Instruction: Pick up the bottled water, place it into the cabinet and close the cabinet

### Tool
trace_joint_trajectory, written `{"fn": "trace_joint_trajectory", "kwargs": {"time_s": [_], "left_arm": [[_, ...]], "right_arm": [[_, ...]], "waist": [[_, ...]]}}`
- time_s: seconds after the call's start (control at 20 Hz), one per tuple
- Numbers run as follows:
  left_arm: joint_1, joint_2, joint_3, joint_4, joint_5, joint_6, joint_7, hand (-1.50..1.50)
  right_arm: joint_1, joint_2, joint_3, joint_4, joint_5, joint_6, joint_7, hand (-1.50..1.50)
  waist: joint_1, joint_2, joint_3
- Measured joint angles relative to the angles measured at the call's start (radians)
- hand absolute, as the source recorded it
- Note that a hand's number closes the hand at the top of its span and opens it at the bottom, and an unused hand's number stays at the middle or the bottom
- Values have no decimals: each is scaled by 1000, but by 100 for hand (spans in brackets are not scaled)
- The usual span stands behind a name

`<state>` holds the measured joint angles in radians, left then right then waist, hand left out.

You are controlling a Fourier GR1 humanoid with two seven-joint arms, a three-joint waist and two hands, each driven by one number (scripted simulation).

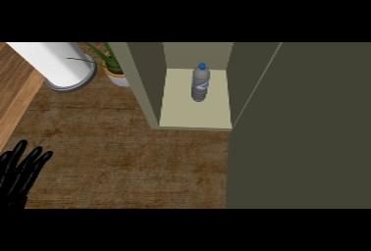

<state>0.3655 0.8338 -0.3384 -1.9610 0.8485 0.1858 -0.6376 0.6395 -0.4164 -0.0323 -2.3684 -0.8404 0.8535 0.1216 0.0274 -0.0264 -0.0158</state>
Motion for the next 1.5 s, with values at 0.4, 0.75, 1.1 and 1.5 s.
{"fn": "trace_joint_trajectory", "kwargs": {"time_s": [0.4,0.75,1.1,1.5], "left_arm": [[75,48,67,-5,51,-61,-13,-150],[141,88,119,2,79,-114,-26,-150],[188,120,169,8,102,-174,-44,-150],[237,149,227,19,130,-240,-64,-150]], "right_arm": [[-147,-36,116,6,16,-27,83,150],[-274,-21,228,15,30,-140,163,150],[-437,18,348,27,47,-289,261,150],[-666,130,474,50,80,-504,363,150]], "waist": [[13,-11,-6],[22,-14,-9],[38,-13,-9],[59,-12,-7]]}}
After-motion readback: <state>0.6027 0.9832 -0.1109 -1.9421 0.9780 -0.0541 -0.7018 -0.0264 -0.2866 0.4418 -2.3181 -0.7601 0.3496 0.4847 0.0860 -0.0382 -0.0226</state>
